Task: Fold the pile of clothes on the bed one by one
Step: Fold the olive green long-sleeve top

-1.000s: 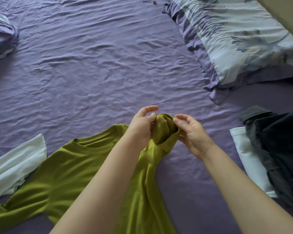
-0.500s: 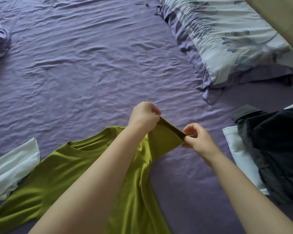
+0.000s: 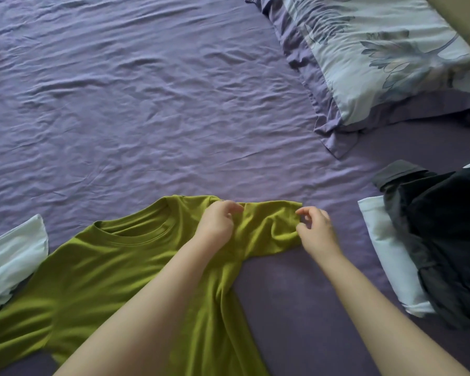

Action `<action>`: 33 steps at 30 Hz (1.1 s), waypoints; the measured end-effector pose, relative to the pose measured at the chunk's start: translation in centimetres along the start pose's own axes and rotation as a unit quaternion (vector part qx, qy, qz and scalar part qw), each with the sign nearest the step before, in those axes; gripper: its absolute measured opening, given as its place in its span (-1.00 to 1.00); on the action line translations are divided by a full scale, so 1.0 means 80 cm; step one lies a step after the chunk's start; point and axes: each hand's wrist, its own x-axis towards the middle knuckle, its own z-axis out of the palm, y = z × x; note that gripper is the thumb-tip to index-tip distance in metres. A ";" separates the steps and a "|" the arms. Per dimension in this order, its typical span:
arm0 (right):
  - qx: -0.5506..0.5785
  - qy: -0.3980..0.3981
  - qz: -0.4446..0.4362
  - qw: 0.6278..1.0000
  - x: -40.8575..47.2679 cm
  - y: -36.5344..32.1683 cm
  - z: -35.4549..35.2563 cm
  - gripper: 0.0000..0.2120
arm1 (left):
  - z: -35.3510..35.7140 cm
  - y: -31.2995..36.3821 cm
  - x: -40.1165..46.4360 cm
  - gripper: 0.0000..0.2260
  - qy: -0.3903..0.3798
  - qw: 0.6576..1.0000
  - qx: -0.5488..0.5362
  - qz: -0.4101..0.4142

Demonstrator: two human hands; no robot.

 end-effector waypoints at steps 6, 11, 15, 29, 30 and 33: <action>-0.176 -0.044 -0.104 0.978 0.043 -0.024 0.040 -0.64 | -0.034 -0.059 0.022 -0.66 0.121 0.986 0.111 0.015; -0.353 -0.046 -0.097 0.929 0.055 -0.020 0.051 -0.67 | -0.051 -0.088 0.046 -0.61 0.122 0.950 0.285 -0.025; -0.332 0.000 -0.130 0.934 0.061 -0.015 0.046 -0.84 | -0.068 -0.106 0.061 -0.79 0.113 0.925 0.358 -0.055; -0.268 0.044 -0.078 0.959 0.076 -0.017 0.038 -0.81 | -0.096 -0.091 0.099 -0.77 0.249 0.957 0.017 -0.145; -0.235 0.070 -0.075 0.966 0.075 -0.017 0.035 -0.84 | -0.095 -0.087 0.098 -0.78 0.272 0.952 -0.008 -0.143; -0.166 0.086 -0.062 0.980 0.075 -0.018 0.029 -0.68 | -0.089 -0.082 0.094 -0.80 0.263 0.957 -0.006 -0.123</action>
